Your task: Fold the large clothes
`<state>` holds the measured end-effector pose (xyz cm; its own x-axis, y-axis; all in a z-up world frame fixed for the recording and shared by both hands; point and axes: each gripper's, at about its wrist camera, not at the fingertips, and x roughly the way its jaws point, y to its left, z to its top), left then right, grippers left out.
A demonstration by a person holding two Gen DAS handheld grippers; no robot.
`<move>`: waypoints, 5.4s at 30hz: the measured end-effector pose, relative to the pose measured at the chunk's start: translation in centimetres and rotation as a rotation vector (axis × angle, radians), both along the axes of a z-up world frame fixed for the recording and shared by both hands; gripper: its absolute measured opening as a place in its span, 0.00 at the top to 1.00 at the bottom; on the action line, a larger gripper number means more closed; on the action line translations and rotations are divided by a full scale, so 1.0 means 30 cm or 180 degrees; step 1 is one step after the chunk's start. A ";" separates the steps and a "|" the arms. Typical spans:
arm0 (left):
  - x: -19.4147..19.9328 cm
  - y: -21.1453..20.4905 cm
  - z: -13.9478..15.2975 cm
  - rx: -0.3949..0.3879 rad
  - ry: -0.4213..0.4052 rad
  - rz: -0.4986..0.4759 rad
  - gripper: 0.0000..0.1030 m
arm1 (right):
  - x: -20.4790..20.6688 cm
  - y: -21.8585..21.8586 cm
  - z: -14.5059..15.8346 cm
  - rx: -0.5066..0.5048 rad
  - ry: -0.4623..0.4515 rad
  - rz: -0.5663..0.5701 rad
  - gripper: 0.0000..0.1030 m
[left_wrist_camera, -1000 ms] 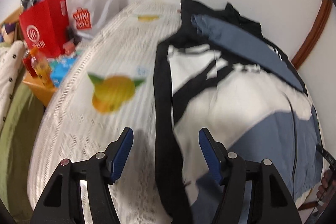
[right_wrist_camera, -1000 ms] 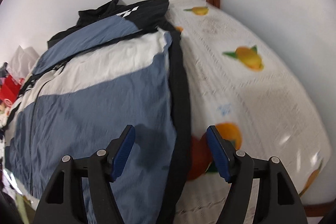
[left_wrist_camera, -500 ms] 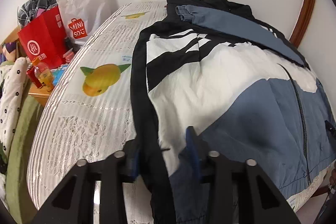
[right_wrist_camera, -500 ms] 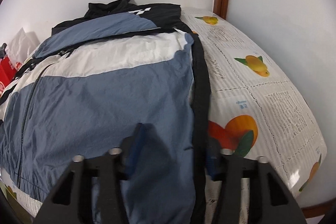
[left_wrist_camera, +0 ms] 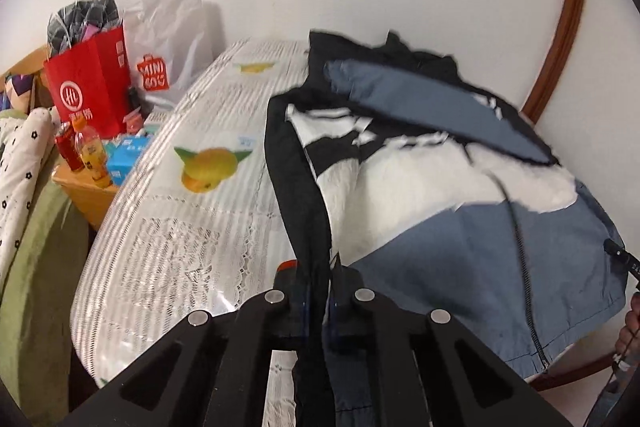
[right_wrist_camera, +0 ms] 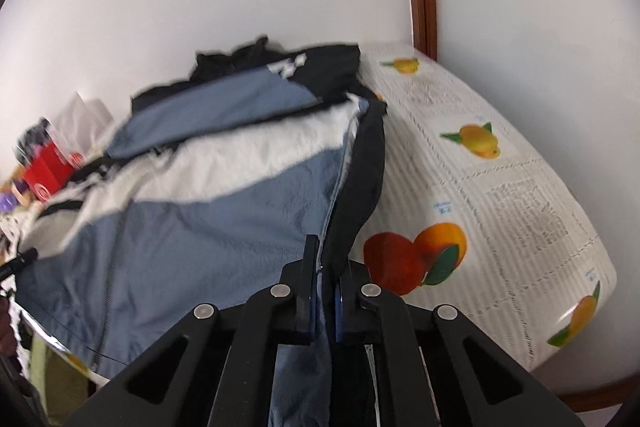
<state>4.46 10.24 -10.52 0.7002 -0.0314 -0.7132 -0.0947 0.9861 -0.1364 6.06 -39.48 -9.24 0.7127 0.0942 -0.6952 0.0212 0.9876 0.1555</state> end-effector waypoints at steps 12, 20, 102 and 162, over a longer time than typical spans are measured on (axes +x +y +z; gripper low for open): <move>-0.033 0.042 0.179 -0.0176 -0.0457 0.0030 0.95 | -0.070 -0.018 0.204 0.0076 -0.0463 0.0066 0.95; 0.064 0.027 0.248 -0.0246 -0.0581 0.0065 0.94 | 0.042 -0.023 0.273 0.0234 -0.0571 0.0060 0.94; 0.650 0.110 -0.120 -0.0129 0.0483 0.0172 0.87 | 0.712 -0.116 -0.128 0.0156 0.0582 -0.0018 0.83; 0.489 -0.237 -0.074 -0.0712 0.0530 -0.0819 0.75 | 0.443 0.395 -0.133 -0.0419 0.0560 0.0495 0.91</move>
<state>19.12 3.13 -12.74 0.5244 -0.3590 -0.7721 0.1131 0.9281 -0.3548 19.35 -27.63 -13.24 0.5640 0.0937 -0.8205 -0.1170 0.9926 0.0330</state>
